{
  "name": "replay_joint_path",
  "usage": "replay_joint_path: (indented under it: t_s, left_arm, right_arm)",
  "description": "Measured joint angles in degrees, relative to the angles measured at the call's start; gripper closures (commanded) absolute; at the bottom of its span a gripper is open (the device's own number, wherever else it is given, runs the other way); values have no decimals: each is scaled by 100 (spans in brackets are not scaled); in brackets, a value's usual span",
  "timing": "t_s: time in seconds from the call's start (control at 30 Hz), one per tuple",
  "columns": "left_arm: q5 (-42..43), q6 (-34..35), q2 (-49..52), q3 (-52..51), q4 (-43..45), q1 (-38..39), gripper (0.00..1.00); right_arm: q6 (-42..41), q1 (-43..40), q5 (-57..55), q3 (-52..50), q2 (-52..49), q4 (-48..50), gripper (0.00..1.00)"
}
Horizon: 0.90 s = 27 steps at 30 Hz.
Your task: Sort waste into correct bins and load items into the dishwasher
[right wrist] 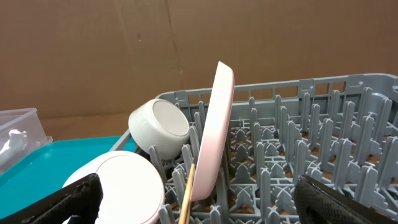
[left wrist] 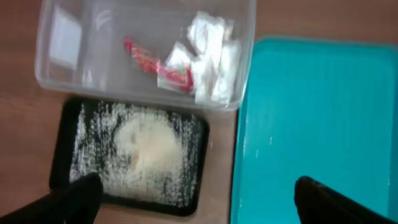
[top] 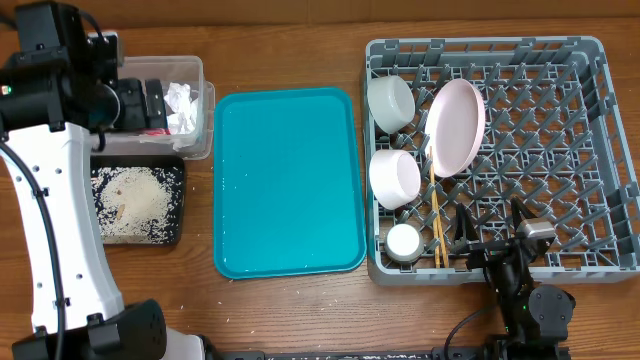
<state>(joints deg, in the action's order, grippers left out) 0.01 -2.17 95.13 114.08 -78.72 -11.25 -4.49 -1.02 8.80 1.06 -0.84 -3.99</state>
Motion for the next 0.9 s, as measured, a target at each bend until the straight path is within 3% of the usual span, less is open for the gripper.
replay_joint_path:
  t_s: [0.1,0.2,0.5,0.9]
  left_arm:
    - [205,-142,-269,-245,835,0,0]
    - [461,-256,-1117,-1110,1976,0,0]
    - [719,-280,-4242,-4629,4551,0,0]
    - [914,-295,-7108,-8946,7552,275,0]
  right_arm:
    - [0,0,-2,0,0,2,0]
    - [0,0,0,0,0,0,0]
    - [2,0,-2,0,11,-11,0]
    - [0,0,0,0,11,-7,0]
